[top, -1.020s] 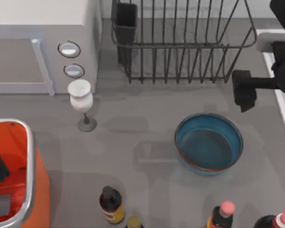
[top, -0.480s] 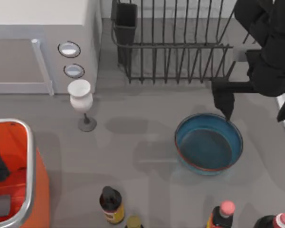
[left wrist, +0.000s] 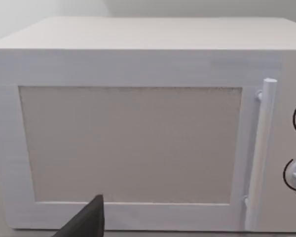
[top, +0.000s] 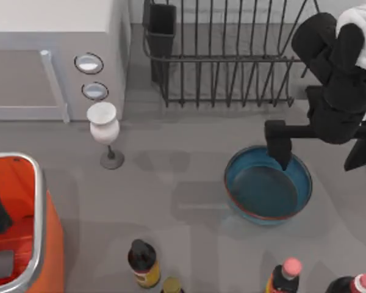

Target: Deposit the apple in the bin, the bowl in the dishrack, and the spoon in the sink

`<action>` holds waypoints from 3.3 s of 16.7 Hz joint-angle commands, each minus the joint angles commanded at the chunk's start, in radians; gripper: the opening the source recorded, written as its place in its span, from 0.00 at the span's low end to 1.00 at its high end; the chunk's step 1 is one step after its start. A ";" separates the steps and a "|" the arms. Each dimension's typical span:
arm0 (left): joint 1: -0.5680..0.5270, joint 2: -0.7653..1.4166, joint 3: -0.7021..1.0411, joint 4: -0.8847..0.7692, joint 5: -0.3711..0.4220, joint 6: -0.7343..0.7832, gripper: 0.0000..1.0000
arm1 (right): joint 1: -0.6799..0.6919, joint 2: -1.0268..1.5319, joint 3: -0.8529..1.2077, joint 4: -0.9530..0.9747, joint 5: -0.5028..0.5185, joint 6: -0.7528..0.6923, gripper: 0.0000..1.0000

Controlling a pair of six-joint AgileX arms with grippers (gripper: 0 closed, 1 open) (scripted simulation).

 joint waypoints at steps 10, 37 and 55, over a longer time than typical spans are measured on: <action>0.000 0.000 0.000 0.000 0.000 0.000 1.00 | 0.004 0.061 -0.141 0.197 0.000 0.005 0.92; 0.000 0.000 0.000 0.000 0.000 0.000 1.00 | 0.002 0.018 -0.016 0.027 0.001 0.005 0.00; 0.000 0.000 0.000 0.000 0.000 0.000 1.00 | 0.200 -0.159 0.112 0.174 0.324 -0.109 0.00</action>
